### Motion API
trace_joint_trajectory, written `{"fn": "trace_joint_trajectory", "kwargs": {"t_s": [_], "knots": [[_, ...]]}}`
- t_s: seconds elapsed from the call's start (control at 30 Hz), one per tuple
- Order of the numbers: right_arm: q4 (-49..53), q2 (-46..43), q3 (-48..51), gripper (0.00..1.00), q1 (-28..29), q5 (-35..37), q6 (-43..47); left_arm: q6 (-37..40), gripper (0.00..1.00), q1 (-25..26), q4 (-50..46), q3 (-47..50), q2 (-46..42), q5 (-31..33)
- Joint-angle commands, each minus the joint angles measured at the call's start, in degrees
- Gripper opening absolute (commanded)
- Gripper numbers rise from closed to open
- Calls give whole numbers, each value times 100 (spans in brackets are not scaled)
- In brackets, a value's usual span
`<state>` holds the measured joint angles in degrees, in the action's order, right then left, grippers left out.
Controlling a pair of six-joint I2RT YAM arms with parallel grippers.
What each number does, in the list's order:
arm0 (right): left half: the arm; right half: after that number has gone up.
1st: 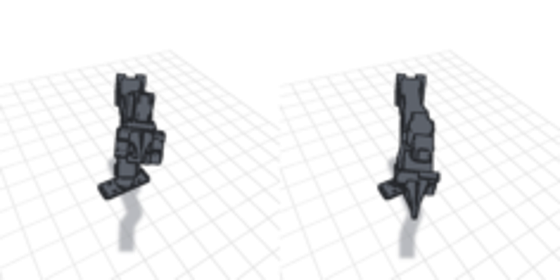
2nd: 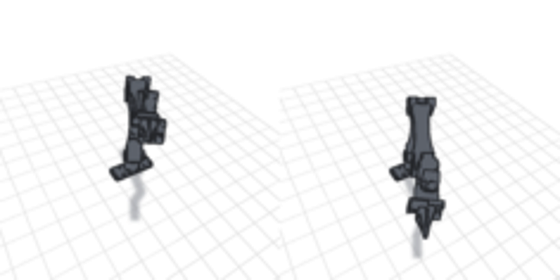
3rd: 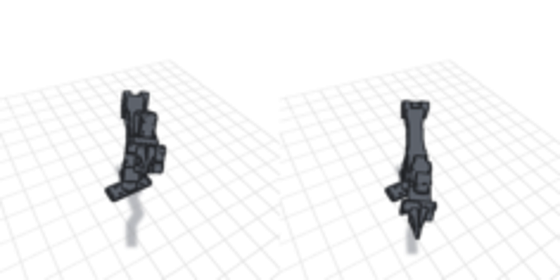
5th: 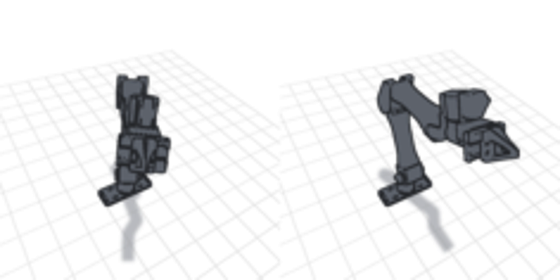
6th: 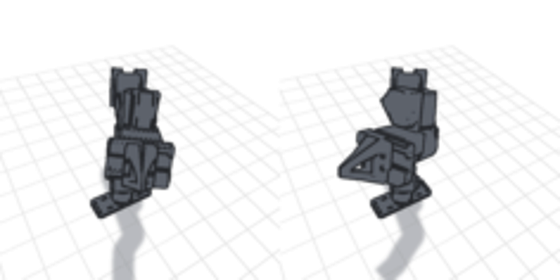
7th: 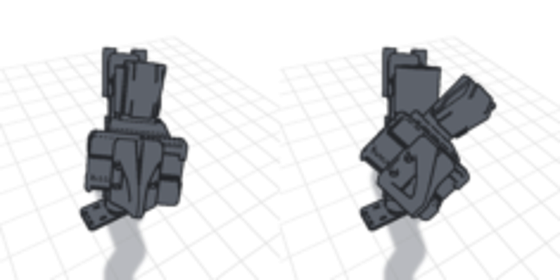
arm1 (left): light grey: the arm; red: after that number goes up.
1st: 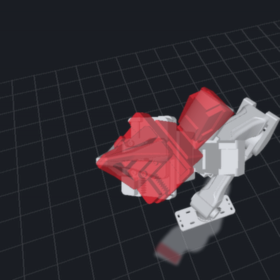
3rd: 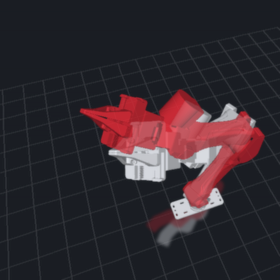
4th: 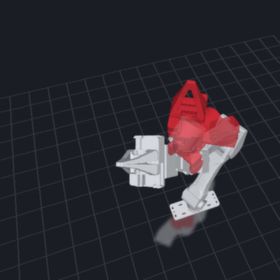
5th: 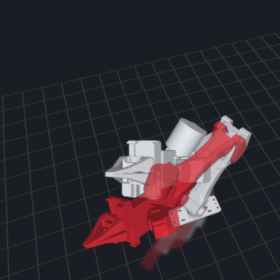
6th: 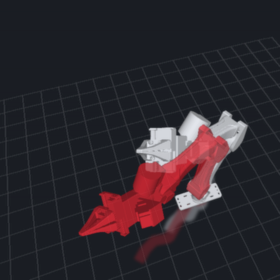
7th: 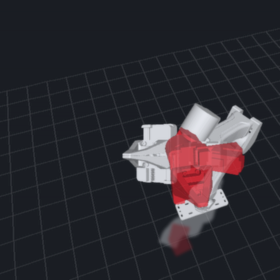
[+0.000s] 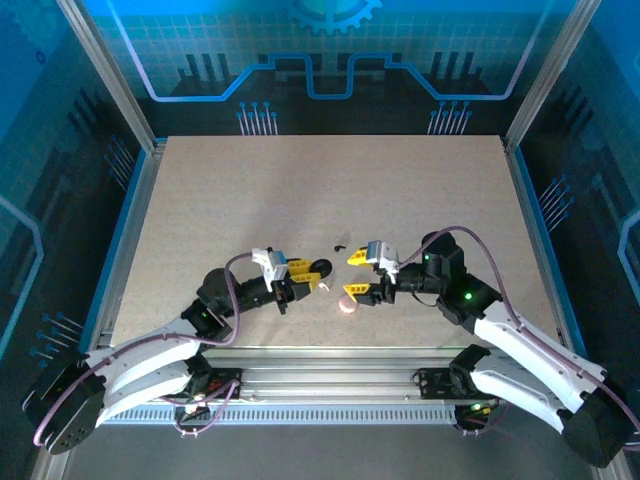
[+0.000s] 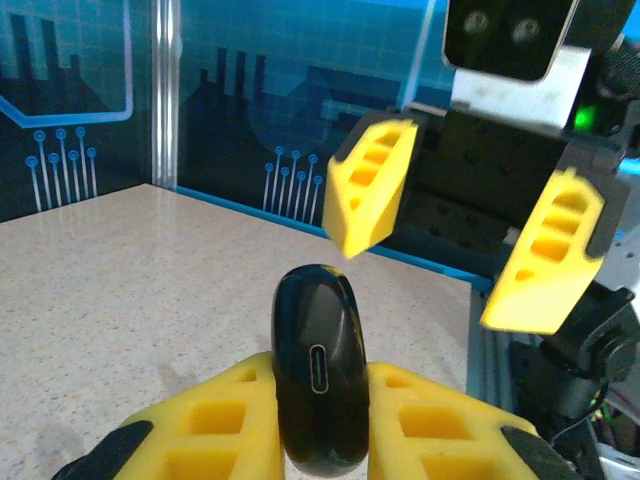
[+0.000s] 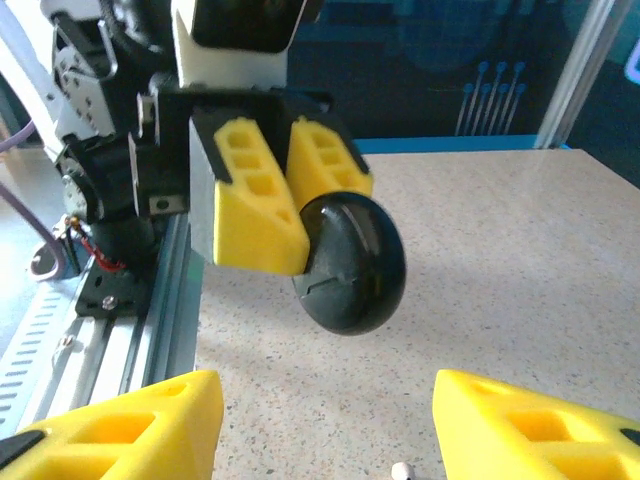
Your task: Insert the wireless bluetooth earbuds into the charging case
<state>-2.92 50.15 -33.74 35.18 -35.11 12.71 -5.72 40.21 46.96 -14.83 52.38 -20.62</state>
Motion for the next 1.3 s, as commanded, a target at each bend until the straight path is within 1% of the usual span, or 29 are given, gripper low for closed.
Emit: {"fn": "trace_joint_trajectory", "kwargs": {"t_s": [0.0,0.2,0.37,0.5,0.67,0.87,1.0,1.07,1.17,1.2,1.23,1.27], "knots": [[132,265,-175,57,-38,-377,433,-126,20,22,187,-250,-53,-375],[130,794,-481,53,33,-684,461,-214,20,21,392,-249,-44,-441],[-220,992,-545,48,128,-765,368,-193,20,16,390,-260,-75,-499],[-288,1165,-658,47,190,-901,354,-217,20,20,420,-240,-96,-514],[-236,1328,-835,42,250,-1015,403,-227,20,18,476,-223,-105,-518],[-165,1375,-897,28,270,-905,451,-187,20,22,475,-167,-82,-495],[-86,1375,-924,23,270,-911,484,-154,21,21,442,-147,-79,-465],[65,1358,-981,20,266,-918,554,-110,24,22,395,-149,-87,-430],[412,1337,-1106,18,269,-872,698,39,27,19,215,-144,-122,-380],[533,1331,-1149,18,269,-840,748,90,30,22,128,-157,-138,-368],[731,1326,-1202,18,270,-786,828,173,37,20,6,-166,-172,-349],[939,1322,-1264,18,270,-710,921,269,47,19,-149,-182,-218,-313]]}}
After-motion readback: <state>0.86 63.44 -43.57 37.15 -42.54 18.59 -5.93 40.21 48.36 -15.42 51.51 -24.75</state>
